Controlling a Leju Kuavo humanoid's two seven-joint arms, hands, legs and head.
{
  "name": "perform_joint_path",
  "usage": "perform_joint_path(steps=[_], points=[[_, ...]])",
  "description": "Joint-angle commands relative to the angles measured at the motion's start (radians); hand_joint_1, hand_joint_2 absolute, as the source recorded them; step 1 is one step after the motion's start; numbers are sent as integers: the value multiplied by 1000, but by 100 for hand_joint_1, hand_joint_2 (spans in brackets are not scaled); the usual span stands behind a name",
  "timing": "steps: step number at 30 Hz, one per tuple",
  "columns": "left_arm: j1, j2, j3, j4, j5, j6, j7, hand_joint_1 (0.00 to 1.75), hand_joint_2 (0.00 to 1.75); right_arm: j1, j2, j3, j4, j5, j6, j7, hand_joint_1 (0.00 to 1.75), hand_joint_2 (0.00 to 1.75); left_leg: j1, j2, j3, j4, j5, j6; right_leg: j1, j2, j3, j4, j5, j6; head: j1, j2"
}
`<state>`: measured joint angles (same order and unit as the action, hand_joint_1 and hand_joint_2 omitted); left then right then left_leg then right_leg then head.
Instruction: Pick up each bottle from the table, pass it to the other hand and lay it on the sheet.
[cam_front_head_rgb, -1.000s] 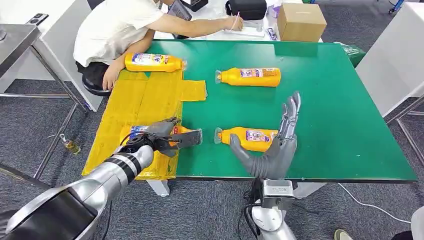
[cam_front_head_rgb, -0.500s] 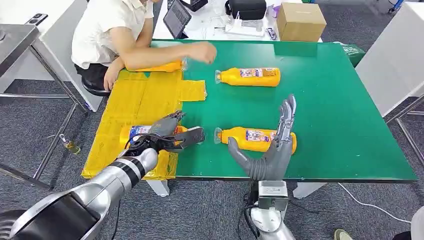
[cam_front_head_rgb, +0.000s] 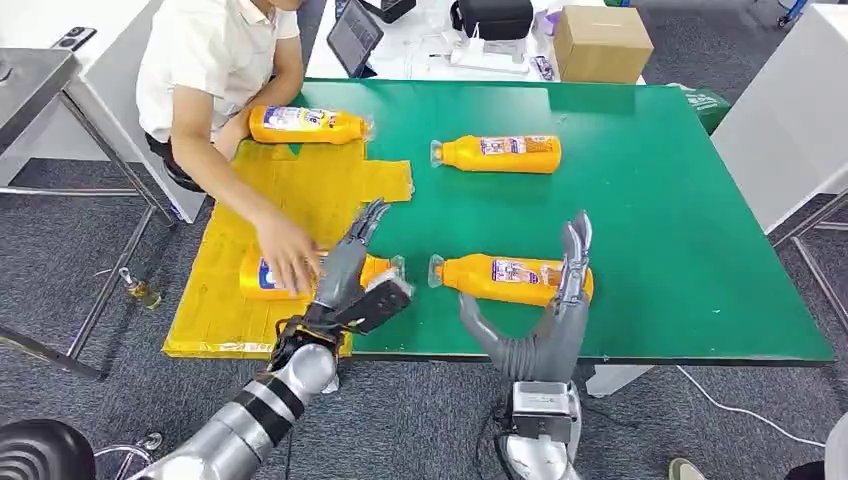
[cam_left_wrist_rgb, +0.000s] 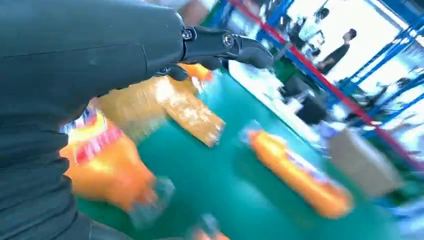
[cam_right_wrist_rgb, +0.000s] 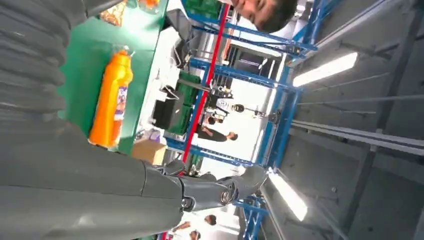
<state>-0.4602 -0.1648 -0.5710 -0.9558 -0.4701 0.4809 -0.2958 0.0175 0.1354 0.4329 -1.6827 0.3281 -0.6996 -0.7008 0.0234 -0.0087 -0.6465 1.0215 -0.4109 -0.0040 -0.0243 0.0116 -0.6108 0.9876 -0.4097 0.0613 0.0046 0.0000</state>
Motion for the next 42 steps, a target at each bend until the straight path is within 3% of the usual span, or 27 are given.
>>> perform_joint_path(steps=[1, 9, 13, 17, 21, 26, 29, 33, 42], points=[[206, 40, 94, -315, 371, -206, -85, 0, 175, 28, -51, -120, 53, 13, 1, 3, 0, 175, 0, 3, 6, -1, -2, 2, 1, 1, 5, -2, -1, -3, 0, 0], [206, 40, 94, -315, 371, -206, -85, 0, 175, 28, -51, -120, 53, 13, 1, 3, 0, 175, 0, 2, 6, -1, -2, 1, 1, 0, 6, -2, -1, -3, 0, 0], [236, 25, 138, -267, 462, -169, -104, 0, 175, -31, -113, -179, 303, 156, 2, 93, 0, 175, 1, 2, 10, -3, -2, 2, 2, 0, 9, -4, -1, -3, 0, 0], [214, 8, 122, -196, 524, -174, -142, 0, 175, -153, -140, -284, 506, 102, 57, 19, 0, 175, 0, 2, 6, -3, 0, 2, 1, 1, 6, -4, 1, -1, 0, 0], [192, 4, 67, -175, 546, -192, -144, 0, 175, -194, -164, -294, 524, 34, 99, 3, 0, 175, -1, 0, 4, -1, 0, 2, 0, -1, 5, -2, 0, -2, 0, 0], [194, -4, 17, -158, 533, -181, -140, 0, 175, -277, -214, -311, 728, 188, 148, 62, 0, 175, -1, 0, 8, -2, -1, 3, 0, -2, 9, -4, -1, -3, 0, 0], [197, -11, 5, -156, 531, -186, -137, 0, 175, -308, -240, -308, 814, 285, 100, 91, 0, 175, -1, 0, 7, -1, -1, 3, -1, -2, 8, -3, 0, -2, 0, 0], [191, -21, 1, -137, 524, -177, -135, 0, 175, -303, -243, -272, 837, 387, 33, 111, 0, 175, -2, -1, 5, -1, 0, 2, -1, -2, 6, -2, -1, -2, 0, 0], [182, -32, 7, -124, 541, -182, -128, 0, 175, -325, -254, -227, 900, 472, 65, 194, 0, 175, -1, 0, 5, -1, -1, 2, -1, -1, 6, -2, 0, -2, 0, 0]])
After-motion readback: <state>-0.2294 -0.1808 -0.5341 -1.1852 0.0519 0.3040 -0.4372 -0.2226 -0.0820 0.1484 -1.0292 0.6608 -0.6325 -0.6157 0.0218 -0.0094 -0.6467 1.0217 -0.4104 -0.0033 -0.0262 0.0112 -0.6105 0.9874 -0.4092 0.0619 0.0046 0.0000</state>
